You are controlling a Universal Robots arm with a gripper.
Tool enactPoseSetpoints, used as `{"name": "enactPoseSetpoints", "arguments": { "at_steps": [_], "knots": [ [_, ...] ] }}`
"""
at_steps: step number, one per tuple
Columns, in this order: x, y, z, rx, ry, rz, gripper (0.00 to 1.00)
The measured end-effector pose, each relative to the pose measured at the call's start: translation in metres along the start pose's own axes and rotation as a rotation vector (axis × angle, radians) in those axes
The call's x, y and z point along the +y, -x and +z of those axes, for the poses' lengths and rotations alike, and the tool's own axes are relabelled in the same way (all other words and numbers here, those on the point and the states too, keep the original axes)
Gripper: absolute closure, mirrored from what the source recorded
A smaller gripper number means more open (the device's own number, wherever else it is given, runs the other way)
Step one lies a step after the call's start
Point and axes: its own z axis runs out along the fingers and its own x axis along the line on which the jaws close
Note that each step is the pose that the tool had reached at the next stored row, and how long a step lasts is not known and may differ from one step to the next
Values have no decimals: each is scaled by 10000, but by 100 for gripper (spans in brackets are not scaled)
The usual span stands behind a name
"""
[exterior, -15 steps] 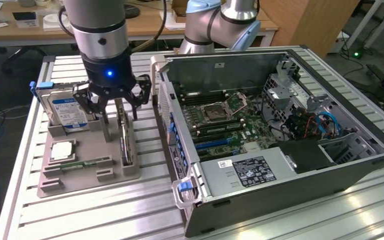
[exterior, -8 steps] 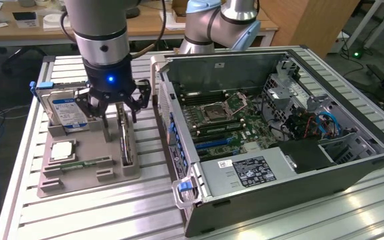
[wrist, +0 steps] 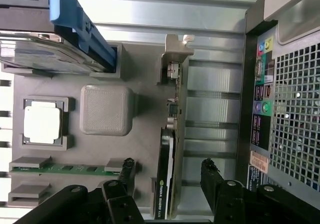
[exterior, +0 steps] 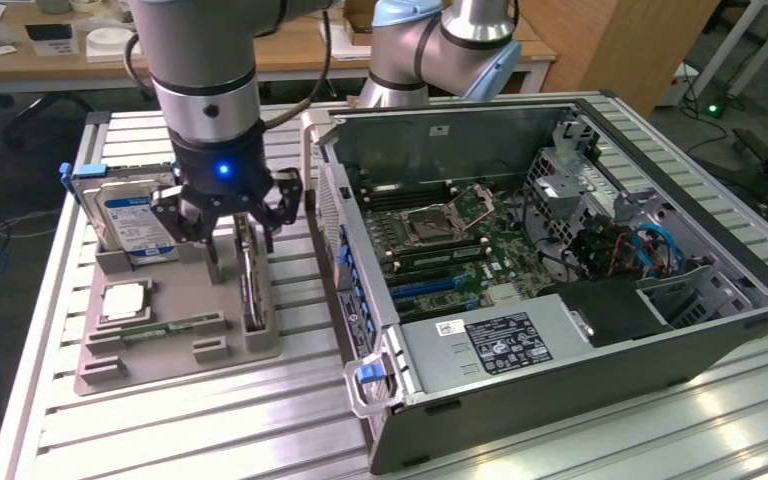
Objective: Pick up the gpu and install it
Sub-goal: 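Pick up the gpu and move the gpu toward the slot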
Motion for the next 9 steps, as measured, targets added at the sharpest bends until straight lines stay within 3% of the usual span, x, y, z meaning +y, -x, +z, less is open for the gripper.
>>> {"name": "enactPoseSetpoints", "arguments": {
  "at_steps": [9],
  "knots": [
    [-17,-2,155,0,0,30,35]
  ]
}}
